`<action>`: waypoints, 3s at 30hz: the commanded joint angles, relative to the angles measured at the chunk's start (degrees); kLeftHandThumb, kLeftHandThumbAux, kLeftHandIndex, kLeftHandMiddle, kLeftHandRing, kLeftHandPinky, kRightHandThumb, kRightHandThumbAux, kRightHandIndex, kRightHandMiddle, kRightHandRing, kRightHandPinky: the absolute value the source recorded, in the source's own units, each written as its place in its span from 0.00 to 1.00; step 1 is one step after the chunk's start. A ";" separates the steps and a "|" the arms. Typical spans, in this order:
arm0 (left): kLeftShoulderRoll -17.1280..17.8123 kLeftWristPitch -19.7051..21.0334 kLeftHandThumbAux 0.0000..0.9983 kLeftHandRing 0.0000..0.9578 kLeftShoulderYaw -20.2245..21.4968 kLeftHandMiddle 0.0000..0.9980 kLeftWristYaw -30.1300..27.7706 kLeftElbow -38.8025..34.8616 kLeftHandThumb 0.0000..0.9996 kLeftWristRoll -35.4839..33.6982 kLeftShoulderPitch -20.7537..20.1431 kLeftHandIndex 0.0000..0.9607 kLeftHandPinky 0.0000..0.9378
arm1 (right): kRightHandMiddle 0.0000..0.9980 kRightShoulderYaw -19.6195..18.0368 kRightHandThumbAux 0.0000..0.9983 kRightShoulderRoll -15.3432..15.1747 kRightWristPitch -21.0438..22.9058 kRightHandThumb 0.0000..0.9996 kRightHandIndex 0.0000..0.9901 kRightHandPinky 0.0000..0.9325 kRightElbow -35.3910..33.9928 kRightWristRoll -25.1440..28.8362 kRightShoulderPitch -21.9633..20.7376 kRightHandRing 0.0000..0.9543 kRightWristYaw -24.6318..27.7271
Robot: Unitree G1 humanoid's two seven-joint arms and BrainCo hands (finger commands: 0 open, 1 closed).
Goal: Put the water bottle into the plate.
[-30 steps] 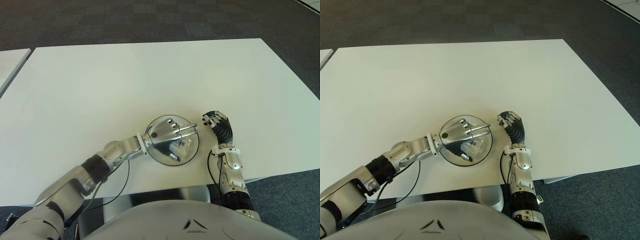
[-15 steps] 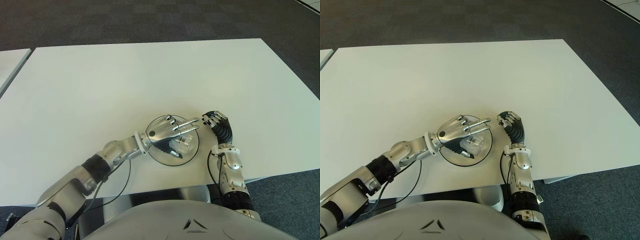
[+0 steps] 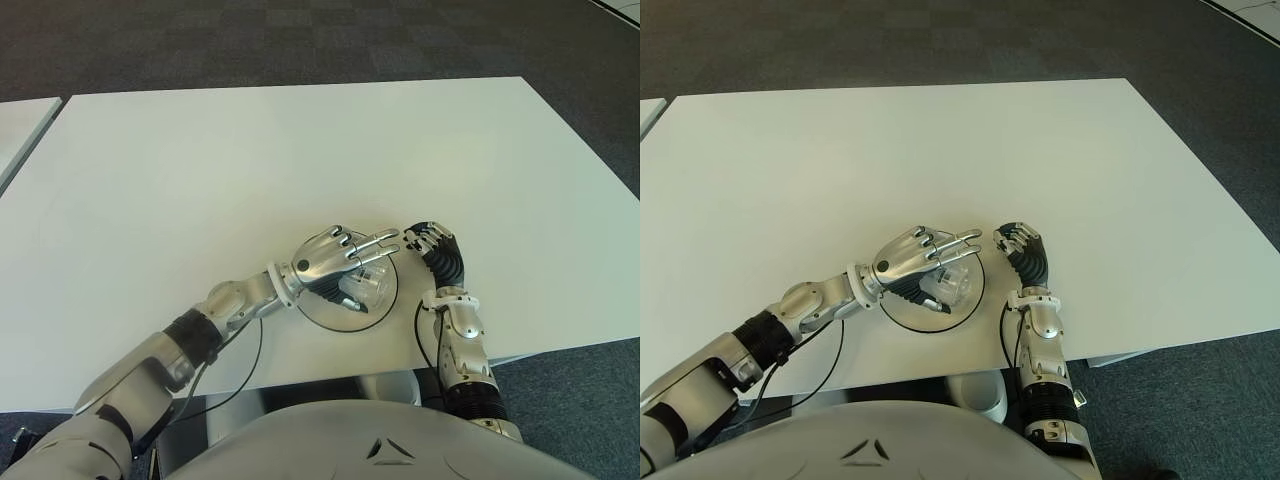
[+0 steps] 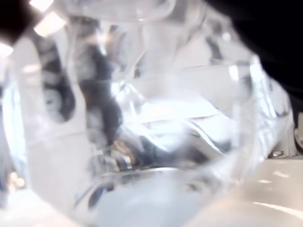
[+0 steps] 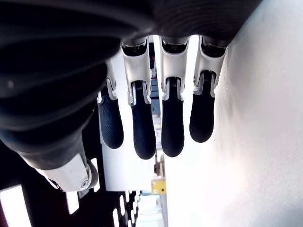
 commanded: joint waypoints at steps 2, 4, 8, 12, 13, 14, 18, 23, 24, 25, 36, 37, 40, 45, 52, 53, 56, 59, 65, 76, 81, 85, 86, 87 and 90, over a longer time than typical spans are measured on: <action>0.07 0.27 0.43 0.00 1.28 0.00 0.67 -1.04 0.11 -0.62 0.33 0.00 0.00 | 0.49 0.08 0.73 0.21 2.16 0.71 0.43 0.52 2.26 -0.42 1.26 0.50 -0.62; 0.04 0.27 0.43 0.00 1.44 0.00 0.66 -1.20 0.10 -0.66 0.45 0.00 0.00 | 0.49 0.11 0.73 0.21 2.13 0.71 0.43 0.52 2.30 -0.51 1.25 0.50 -0.75; -0.07 0.22 0.42 0.00 1.72 0.00 0.93 -1.30 0.09 -0.51 0.65 0.00 0.00 | 0.49 0.13 0.73 0.16 1.95 0.71 0.43 0.52 2.49 -0.45 1.22 0.50 -0.69; -0.19 0.19 0.42 0.00 2.02 0.00 1.16 -1.40 0.08 -0.40 0.82 0.00 0.00 | 0.49 0.15 0.73 0.10 1.69 0.71 0.43 0.52 2.66 -0.30 1.20 0.50 -0.46; -0.23 0.25 0.42 0.00 2.11 0.00 1.40 -1.43 0.08 -0.35 0.88 0.00 0.00 | 0.49 0.14 0.73 0.06 1.55 0.71 0.43 0.52 2.73 -0.18 1.20 0.50 -0.28; -0.26 0.29 0.42 0.00 2.17 0.00 1.57 -1.46 0.08 -0.31 0.92 0.00 0.00 | 0.49 0.14 0.73 0.03 1.44 0.71 0.43 0.52 2.79 -0.10 1.19 0.50 -0.16; -0.59 0.36 0.42 0.00 2.41 0.00 2.68 -1.17 0.08 -0.29 0.96 0.00 0.00 | 0.49 0.12 0.73 -0.01 1.03 0.71 0.43 0.52 3.03 0.04 1.16 0.50 0.09; -0.94 0.41 0.42 0.00 2.55 0.00 3.76 -0.74 0.07 -0.45 0.86 0.00 0.00 | 0.49 0.13 0.73 -0.06 0.95 0.71 0.43 0.52 3.08 0.05 1.18 0.51 0.19; -1.02 0.43 0.42 0.00 2.57 0.00 3.88 -0.66 0.07 -0.49 0.84 0.00 0.00 | 0.49 0.12 0.73 -0.06 0.98 0.71 0.43 0.52 3.07 0.07 1.19 0.51 0.20; -1.17 0.45 0.42 0.00 2.61 0.00 3.88 -0.48 0.07 -0.66 0.83 0.00 0.00 | 0.49 0.11 0.73 -0.04 1.05 0.71 0.43 0.52 3.02 0.10 1.21 0.51 0.20; -1.86 -0.91 0.36 0.00 2.85 0.00 0.76 0.90 0.17 -3.75 0.77 0.00 0.00 | 0.49 0.18 0.73 0.01 1.13 0.71 0.43 0.53 2.68 0.24 1.37 0.51 0.29; -1.78 -1.07 0.35 0.00 2.79 0.00 0.04 0.95 0.18 -4.11 0.68 0.00 0.00 | 0.49 0.21 0.73 -0.02 1.09 0.71 0.43 0.53 2.68 0.19 1.39 0.51 0.30; -1.57 -1.43 0.34 0.00 2.75 0.00 -1.53 0.94 0.21 -4.90 0.55 0.00 0.00 | 0.49 0.27 0.73 -0.09 1.01 0.71 0.43 0.53 2.66 0.05 1.41 0.51 0.29; -1.26 -2.04 0.33 0.00 3.05 0.00 -4.67 0.39 0.23 -6.55 0.73 0.00 0.00 | 0.49 0.37 0.73 -0.20 1.32 0.71 0.43 0.52 2.48 -0.02 1.46 0.51 0.30; -1.35 -1.89 0.35 0.00 3.50 0.00 -6.23 -0.14 0.21 -7.14 1.08 0.00 0.00 | 0.49 0.42 0.73 -0.20 1.53 0.71 0.43 0.53 2.38 -0.06 1.52 0.51 0.14; -1.42 -1.76 0.35 0.00 3.56 0.00 -6.30 -0.17 0.20 -7.09 1.14 0.00 0.00 | 0.49 0.41 0.73 -0.19 1.52 0.71 0.43 0.53 2.40 -0.05 1.52 0.51 0.11; -1.61 -1.39 0.36 0.00 3.71 0.00 -6.10 -0.19 0.19 -6.69 1.29 0.00 0.00 | 0.49 0.36 0.73 -0.15 1.47 0.71 0.43 0.53 2.50 0.02 1.49 0.51 0.09; -1.67 -0.46 0.38 0.00 3.68 0.00 -4.66 -0.33 0.17 -5.09 1.36 0.00 0.00 | 0.49 0.28 0.73 -0.02 1.39 0.71 0.43 0.53 2.48 0.31 1.52 0.51 0.20; -1.41 2.73 0.40 0.00 2.85 0.00 -2.61 -0.36 0.15 -0.68 1.18 0.00 0.00 | 0.49 0.23 0.73 0.03 1.35 0.71 0.43 0.53 2.38 0.30 1.53 0.51 0.08; -0.34 7.88 0.37 0.00 1.55 0.00 -5.73 -1.97 0.18 4.19 1.35 0.00 0.00 | 0.49 0.30 0.73 0.07 2.14 0.71 0.43 0.52 2.16 0.10 1.51 0.50 -0.28; 0.11 9.42 0.36 0.00 0.90 0.00 -6.87 -2.61 0.20 5.00 1.35 0.00 0.00 | 0.49 0.32 0.73 0.08 2.59 0.71 0.43 0.52 2.02 0.04 1.48 0.50 -0.48; 0.35 9.84 0.35 0.00 0.71 0.00 -8.19 -2.83 0.22 5.02 1.46 0.00 0.00 | 0.49 0.35 0.73 0.07 2.93 0.71 0.43 0.52 1.88 0.12 1.52 0.50 -0.47; 0.38 9.89 0.34 0.00 0.67 0.00 -8.37 -2.87 0.22 4.99 1.48 0.00 0.00 | 0.49 0.36 0.73 0.07 2.99 0.71 0.43 0.52 1.85 0.14 1.53 0.50 -0.46; 0.47 9.96 0.34 0.00 0.63 0.00 -8.90 -2.96 0.22 4.97 1.46 0.00 0.00 | 0.49 0.36 0.73 0.06 3.04 0.71 0.43 0.52 1.81 0.19 1.54 0.50 -0.40; 0.65 10.09 0.35 0.00 0.54 0.00 -9.92 -3.20 0.22 4.90 1.42 0.00 0.00 | 0.49 0.34 0.73 0.05 3.16 0.71 0.43 0.52 1.72 0.28 1.56 0.50 -0.30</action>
